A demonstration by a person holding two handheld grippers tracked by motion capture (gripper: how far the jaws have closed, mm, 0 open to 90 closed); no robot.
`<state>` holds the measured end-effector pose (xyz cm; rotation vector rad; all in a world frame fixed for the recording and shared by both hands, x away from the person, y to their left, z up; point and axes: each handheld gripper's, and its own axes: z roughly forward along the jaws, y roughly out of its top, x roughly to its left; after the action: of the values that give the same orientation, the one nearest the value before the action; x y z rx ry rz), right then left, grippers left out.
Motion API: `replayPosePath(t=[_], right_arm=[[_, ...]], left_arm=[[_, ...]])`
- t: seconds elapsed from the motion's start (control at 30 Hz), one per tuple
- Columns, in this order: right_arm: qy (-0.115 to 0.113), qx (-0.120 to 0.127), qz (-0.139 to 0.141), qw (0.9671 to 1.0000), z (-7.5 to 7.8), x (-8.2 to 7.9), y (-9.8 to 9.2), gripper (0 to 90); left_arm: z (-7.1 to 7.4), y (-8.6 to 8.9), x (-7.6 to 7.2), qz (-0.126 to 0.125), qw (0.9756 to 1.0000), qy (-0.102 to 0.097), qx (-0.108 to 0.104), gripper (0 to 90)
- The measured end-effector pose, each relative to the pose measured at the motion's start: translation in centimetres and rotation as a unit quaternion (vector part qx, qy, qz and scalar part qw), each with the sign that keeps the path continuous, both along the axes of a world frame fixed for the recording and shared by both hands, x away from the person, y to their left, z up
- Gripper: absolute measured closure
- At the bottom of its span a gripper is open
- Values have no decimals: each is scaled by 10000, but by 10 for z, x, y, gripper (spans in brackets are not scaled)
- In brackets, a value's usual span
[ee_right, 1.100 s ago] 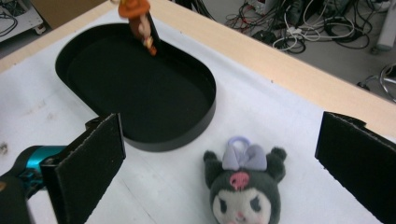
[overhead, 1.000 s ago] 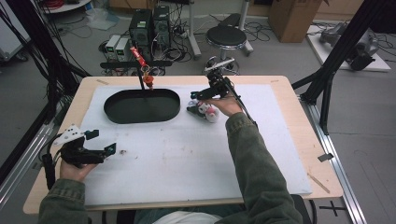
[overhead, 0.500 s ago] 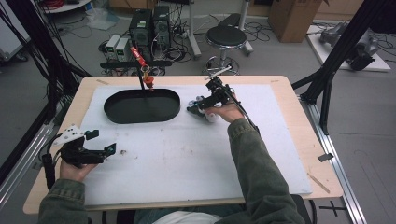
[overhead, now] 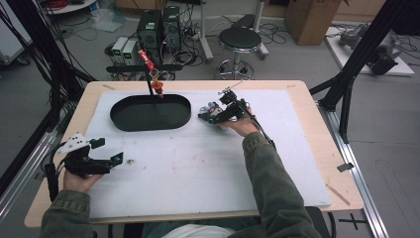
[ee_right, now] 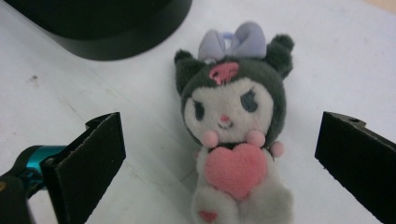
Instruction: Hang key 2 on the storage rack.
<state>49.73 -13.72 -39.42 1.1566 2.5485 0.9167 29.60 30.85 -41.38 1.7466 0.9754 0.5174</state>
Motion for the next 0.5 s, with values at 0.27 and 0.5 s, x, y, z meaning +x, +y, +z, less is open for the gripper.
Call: replayPosePath(t=[0.27, 0.5], right_arm=[[197, -134, 27, 9997, -19, 3, -8, 178], [75, -410, 104, 9991, -24, 1, -6, 364]], left_arm=[[0, 0, 0, -8, 10000, 2, 11, 45], [0, 0, 0, -5, 10000, 17, 20, 45]])
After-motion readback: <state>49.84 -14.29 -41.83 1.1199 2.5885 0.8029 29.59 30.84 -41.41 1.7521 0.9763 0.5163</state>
